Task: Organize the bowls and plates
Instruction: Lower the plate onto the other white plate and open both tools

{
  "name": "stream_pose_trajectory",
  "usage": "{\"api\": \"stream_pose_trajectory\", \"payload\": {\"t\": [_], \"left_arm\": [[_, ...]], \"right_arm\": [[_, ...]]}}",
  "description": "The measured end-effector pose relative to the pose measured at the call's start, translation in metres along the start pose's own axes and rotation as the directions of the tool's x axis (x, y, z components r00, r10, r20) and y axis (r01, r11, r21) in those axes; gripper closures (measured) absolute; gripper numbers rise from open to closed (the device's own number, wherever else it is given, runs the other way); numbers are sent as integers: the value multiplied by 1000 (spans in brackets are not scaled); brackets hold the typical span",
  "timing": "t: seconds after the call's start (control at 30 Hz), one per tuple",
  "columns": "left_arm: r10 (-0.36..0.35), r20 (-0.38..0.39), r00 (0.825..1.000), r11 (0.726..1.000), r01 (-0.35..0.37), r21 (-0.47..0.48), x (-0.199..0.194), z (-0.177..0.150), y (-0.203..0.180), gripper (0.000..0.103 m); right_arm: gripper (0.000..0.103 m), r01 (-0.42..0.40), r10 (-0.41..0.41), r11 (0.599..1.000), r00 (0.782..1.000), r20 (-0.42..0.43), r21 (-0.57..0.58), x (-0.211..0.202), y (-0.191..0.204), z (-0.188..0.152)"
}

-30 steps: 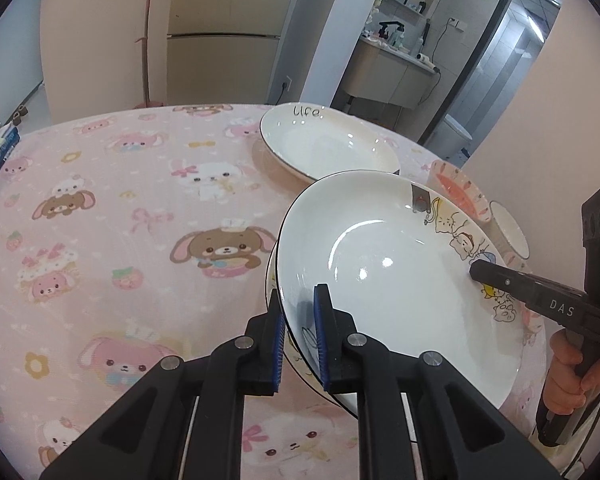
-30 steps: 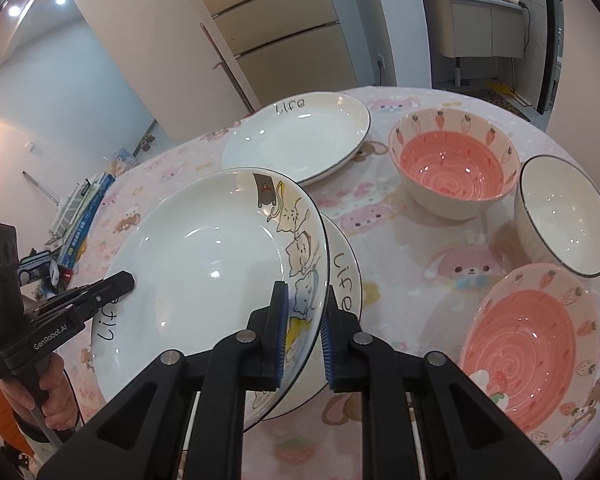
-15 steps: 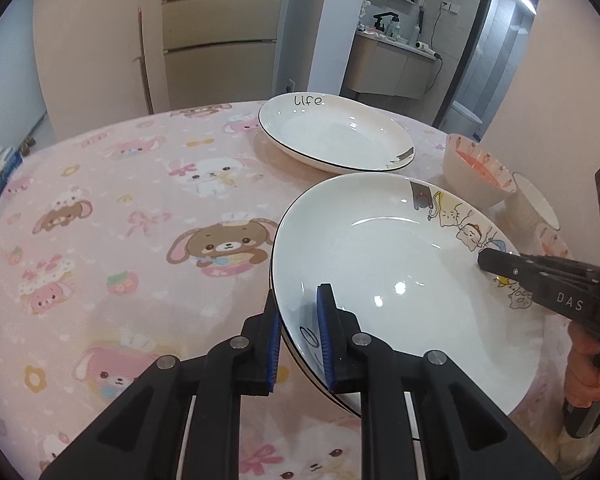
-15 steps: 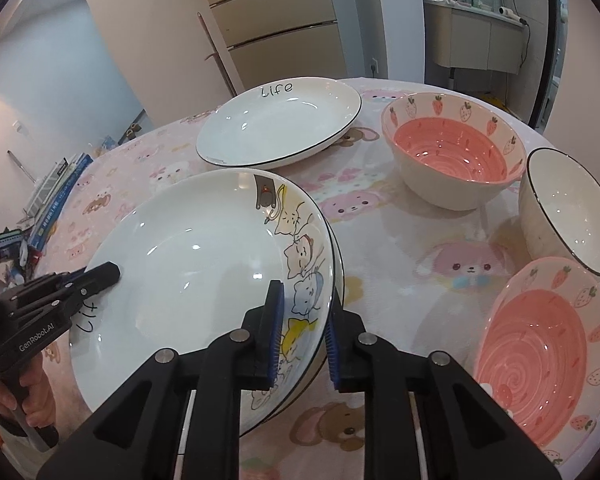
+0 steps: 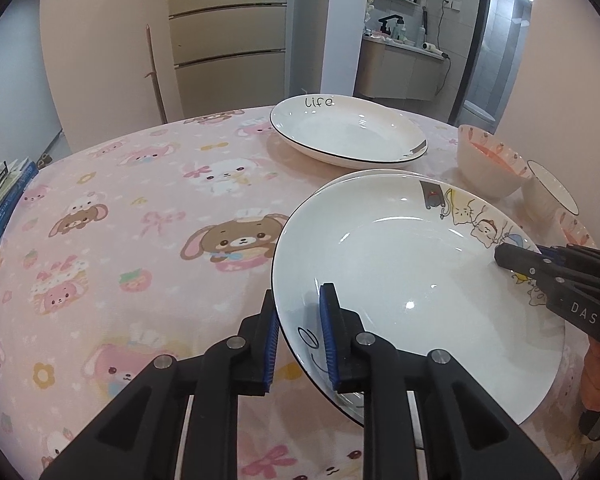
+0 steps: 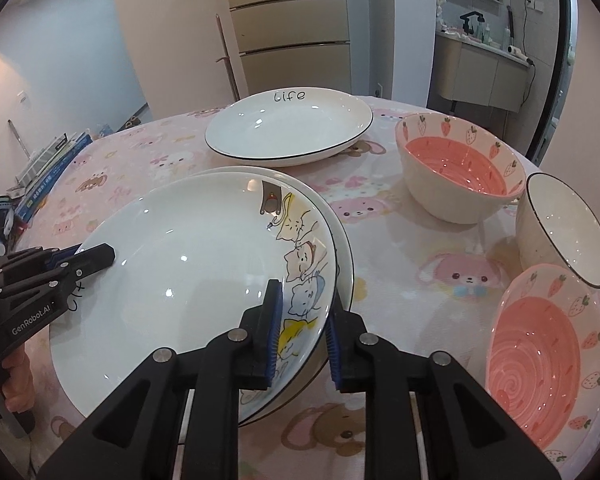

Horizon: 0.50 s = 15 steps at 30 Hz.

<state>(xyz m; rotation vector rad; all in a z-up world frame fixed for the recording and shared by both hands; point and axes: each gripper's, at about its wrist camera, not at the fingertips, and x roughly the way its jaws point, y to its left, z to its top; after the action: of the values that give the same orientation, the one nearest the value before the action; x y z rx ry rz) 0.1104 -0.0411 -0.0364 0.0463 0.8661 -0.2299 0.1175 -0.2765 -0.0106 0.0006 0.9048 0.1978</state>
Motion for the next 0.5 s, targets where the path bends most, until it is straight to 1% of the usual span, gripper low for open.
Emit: {"api": "stream_pose_trajectory", "payload": {"t": [0.13, 0.2, 0.27, 0.37, 0.5], "left_arm": [[30, 16, 999, 1000, -30, -8, -3, -3, -3, 81], [52, 26, 998, 999, -52, 10, -2, -3, -7, 81], [55, 31, 998, 998, -56, 10, -2, -3, -7, 81], [55, 24, 998, 998, -55, 3, -4, -2, -6, 80], [92, 9, 996, 995, -92, 46, -8, -5, -16, 80]], "right_arm": [[83, 2, -1, 1000, 1000, 18, -10, -2, 1, -4], [82, -8, 8, 1000, 1000, 18, -2, -1, 0, -3], [82, -16, 16, 1000, 1000, 16, -2, -1, -1, -3], [83, -23, 23, 1000, 1000, 12, -3, -4, -2, -4], [83, 3, -3, 1000, 1000, 16, -17, -9, -1, -4]]}}
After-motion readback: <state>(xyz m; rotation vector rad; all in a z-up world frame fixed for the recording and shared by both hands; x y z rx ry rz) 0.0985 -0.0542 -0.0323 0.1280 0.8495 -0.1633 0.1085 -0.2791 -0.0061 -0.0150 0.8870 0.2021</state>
